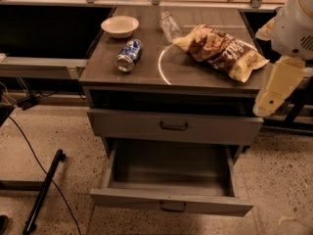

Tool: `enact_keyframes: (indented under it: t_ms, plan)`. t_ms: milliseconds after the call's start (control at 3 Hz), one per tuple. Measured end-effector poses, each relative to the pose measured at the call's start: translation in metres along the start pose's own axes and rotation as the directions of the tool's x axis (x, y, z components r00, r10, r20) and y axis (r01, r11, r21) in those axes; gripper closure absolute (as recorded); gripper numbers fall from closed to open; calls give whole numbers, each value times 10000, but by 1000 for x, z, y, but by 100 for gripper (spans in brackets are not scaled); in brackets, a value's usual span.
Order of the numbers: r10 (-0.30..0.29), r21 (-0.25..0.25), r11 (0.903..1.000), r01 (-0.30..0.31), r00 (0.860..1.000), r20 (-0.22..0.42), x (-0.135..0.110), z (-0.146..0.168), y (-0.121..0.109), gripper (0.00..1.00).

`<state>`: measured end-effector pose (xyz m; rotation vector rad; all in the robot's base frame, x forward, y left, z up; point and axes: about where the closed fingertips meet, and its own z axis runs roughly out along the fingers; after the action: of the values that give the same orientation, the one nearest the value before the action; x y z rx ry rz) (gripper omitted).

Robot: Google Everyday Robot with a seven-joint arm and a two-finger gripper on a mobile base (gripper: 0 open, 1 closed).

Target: Place brown chip bag into middle drawer

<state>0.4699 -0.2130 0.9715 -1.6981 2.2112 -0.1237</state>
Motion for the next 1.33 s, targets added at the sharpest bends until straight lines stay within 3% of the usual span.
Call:
enact_keyframes:
  t_ms: [333, 667, 1000, 1333]
  plan:
    - [194, 425, 9989, -191, 9998, -59, -10, 21, -28, 0]
    - [797, 829, 9932, -817, 9964, 274, -22, 54, -57, 0]
    - [1746, 1191, 9759, -1830, 9816, 774, -27, 81, -90, 0]
    - [2788, 1407, 9430, -3016, 9468, 1610, -18, 97, -119, 0]
